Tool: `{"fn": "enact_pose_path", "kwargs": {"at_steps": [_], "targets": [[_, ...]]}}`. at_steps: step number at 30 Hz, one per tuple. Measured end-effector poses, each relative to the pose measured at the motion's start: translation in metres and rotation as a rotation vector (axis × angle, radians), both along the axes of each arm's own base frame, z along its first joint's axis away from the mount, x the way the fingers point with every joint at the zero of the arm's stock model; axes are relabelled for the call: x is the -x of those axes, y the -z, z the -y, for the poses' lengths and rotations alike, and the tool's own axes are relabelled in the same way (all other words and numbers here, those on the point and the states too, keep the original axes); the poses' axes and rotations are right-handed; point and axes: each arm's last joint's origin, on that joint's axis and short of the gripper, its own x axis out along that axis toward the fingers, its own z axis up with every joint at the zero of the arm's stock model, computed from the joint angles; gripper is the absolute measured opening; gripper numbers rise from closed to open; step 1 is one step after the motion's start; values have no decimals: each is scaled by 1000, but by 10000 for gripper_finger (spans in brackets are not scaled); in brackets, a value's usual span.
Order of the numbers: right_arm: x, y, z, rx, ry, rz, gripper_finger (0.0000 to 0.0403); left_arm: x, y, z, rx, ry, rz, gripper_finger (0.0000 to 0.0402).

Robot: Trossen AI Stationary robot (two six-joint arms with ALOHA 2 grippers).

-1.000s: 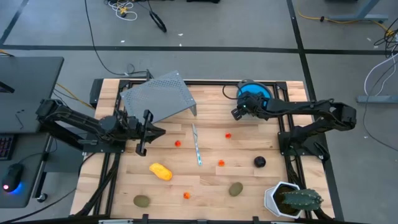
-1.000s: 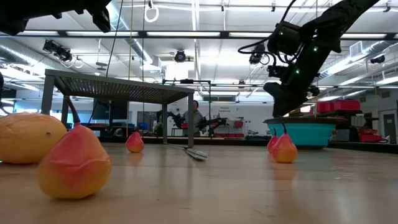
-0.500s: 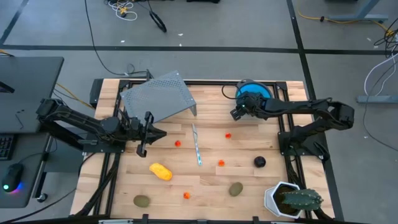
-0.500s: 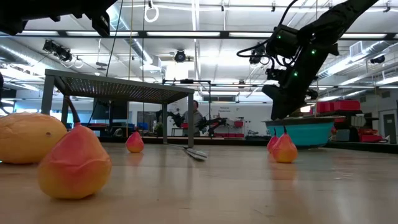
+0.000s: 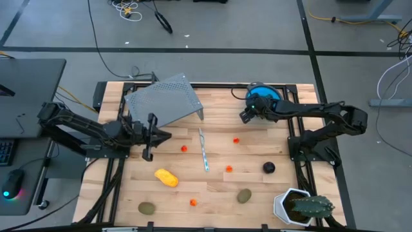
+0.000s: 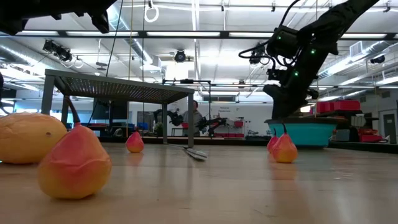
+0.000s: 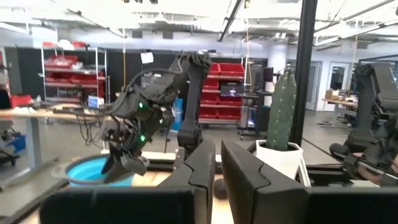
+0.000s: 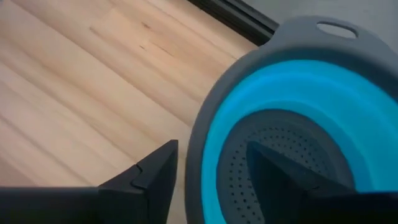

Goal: Pick & Place Fruit
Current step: Put the blue strainer bowl on the shelf

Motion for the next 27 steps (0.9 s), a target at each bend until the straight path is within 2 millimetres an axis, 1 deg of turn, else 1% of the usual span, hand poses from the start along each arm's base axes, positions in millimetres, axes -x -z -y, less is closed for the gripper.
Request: {"fn": "enact_pose_path", "kwargs": {"at_steps": [3,5,9,18,22,27], "targets": [[0,4,1,3,17,32,227,1,-3,-2,-12,-14,32,37],[0,9,3,4,25,40,231,1,-5,-3,-20,-20,44,37],[3,18,5,6,82,16,230,0,-4,-4,-23,-32,42,37],[-1,26,8,-9,90,18,228,0,-4,-8,-26,-55,41,36],[-3,33,8,-39,77,-5,213,0,-4,-8,-23,-54,41,36],[-3,35,8,-41,71,-14,168,-1,-4,-8,-20,-52,41,36]]}}
